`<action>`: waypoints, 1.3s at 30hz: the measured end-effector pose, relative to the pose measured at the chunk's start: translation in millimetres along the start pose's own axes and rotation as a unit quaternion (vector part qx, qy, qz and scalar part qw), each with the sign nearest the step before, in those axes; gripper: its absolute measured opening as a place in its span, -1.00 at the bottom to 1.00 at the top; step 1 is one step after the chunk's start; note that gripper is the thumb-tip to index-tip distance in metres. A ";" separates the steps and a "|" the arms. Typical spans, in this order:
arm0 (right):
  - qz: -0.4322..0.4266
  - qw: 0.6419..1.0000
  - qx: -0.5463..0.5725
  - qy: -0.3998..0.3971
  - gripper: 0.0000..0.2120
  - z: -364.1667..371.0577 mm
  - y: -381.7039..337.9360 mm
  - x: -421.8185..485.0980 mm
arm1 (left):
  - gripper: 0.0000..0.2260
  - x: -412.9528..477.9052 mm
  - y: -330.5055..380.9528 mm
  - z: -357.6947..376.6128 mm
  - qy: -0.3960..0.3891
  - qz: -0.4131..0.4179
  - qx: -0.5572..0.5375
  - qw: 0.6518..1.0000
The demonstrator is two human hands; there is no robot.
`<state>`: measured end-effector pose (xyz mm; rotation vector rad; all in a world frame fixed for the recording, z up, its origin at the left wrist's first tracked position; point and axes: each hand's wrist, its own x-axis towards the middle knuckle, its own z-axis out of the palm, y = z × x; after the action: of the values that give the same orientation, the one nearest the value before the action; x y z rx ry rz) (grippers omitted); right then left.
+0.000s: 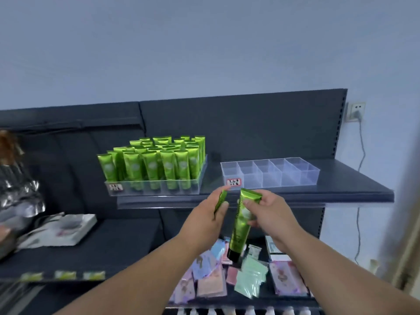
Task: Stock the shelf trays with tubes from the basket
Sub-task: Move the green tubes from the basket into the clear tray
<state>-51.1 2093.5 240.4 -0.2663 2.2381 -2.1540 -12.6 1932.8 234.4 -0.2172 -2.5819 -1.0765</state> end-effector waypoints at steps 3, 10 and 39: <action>-0.016 0.999 -0.014 -0.024 -0.86 46.6 -17.8 1.8 | -0.61 -7.3 -25.4 -49.2 0.002 -0.002 0.016 1.000; -0.048 0.997 -0.041 -0.050 -0.80 155.3 -56.4 2.7 | -0.56 -26.7 -85.0 -159.3 0.004 -0.012 -0.026 1.000; -0.237 0.969 -0.067 -0.013 -0.80 194.1 -178.0 195.1 | -0.87 173.0 -87.6 -295.7 0.250 -0.009 -0.223 0.942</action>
<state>-198.1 1868.7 428.2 -0.9148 2.5100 -2.1663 -124.6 1662.8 433.5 -0.0159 -1.8772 -1.4912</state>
